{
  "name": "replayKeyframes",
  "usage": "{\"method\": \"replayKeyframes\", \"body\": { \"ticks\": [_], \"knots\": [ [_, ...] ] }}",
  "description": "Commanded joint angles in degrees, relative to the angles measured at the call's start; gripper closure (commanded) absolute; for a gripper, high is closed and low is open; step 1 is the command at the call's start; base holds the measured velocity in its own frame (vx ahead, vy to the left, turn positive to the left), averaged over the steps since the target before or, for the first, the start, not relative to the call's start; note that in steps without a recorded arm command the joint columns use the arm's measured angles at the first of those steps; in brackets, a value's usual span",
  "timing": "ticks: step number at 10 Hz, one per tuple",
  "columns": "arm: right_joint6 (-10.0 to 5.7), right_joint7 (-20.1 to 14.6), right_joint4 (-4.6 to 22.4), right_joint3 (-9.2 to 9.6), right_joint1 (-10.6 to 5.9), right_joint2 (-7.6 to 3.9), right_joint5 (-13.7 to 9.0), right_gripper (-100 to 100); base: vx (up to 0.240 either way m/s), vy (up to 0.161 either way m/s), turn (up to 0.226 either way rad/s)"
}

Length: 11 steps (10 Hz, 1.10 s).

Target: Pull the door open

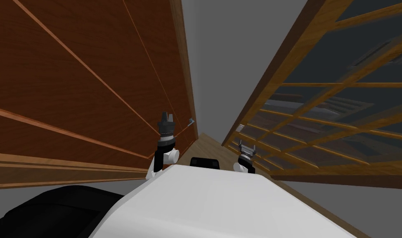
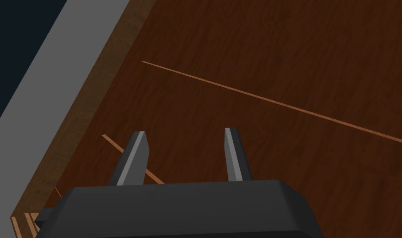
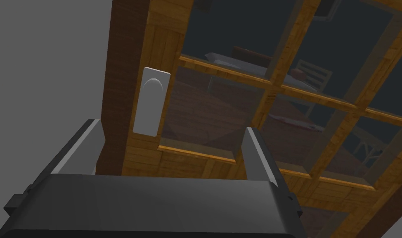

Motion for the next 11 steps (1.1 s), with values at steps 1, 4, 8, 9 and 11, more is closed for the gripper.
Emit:
{"method": "replayKeyframes", "body": {
  "ticks": [1, 4, 8, 9, 11],
  "knots": [
    [-0.56, -1.4, 1.6, 0.03, -0.18, 0.06, -0.9, -100, 0.082, -0.036, 0.109],
    [-1.66, -4.6, 5.3, -0.05, -0.68, -0.12, -3.0, -100, 0.109, -0.050, 0.146],
    [-3.06, -8.7, 10.1, -0.14, -1.32, -0.32, -5.7, -100, 0.108, -0.067, 0.137],
    [-3.47, -9.9, 11.5, -0.17, -1.51, -0.37, -6.5, -100, 0.075, -0.062, 0.134],
    [-4.08, -11.6, 13.6, -0.21, -1.79, -0.45, -7.7, -100, 0.109, -0.079, 0.136]
  ]
}}
